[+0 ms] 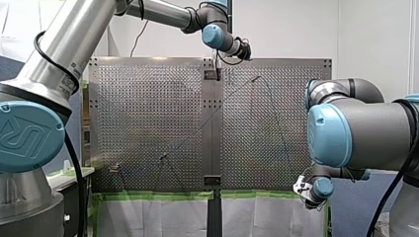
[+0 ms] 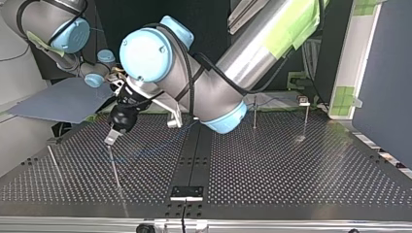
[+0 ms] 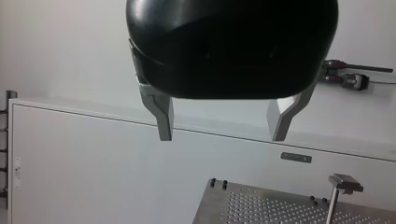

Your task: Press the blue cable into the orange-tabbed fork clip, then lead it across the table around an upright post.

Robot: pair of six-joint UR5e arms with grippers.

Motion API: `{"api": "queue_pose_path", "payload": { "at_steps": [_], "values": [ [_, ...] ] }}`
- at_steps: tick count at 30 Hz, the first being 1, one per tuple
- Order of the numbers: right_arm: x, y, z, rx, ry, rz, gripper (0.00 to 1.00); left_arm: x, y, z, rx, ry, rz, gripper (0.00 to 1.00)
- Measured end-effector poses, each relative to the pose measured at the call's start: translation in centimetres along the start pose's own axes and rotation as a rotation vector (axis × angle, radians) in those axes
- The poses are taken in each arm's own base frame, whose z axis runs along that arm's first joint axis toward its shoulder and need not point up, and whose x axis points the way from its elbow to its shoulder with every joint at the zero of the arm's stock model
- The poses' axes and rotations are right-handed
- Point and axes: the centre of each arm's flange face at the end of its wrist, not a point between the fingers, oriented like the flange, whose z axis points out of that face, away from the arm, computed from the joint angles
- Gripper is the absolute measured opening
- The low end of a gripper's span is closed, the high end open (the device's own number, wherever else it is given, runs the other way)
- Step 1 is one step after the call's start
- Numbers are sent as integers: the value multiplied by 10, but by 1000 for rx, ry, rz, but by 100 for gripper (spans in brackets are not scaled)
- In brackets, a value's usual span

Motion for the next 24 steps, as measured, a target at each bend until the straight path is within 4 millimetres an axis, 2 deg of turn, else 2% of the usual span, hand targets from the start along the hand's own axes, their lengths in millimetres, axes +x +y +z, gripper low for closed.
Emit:
{"api": "queue_pose_path", "payload": {
  "at_steps": [17,20,24],
  "values": [
    [0,-1,0,4,-2,0,0,4,2,-3,-23,32,8,98],
    [-1,-1,0,6,-2,0,0,9,5,-3,-49,49,11,98],
    [-1,-2,0,8,-4,0,0,27,9,2,-73,86,23,98]
  ]
}}
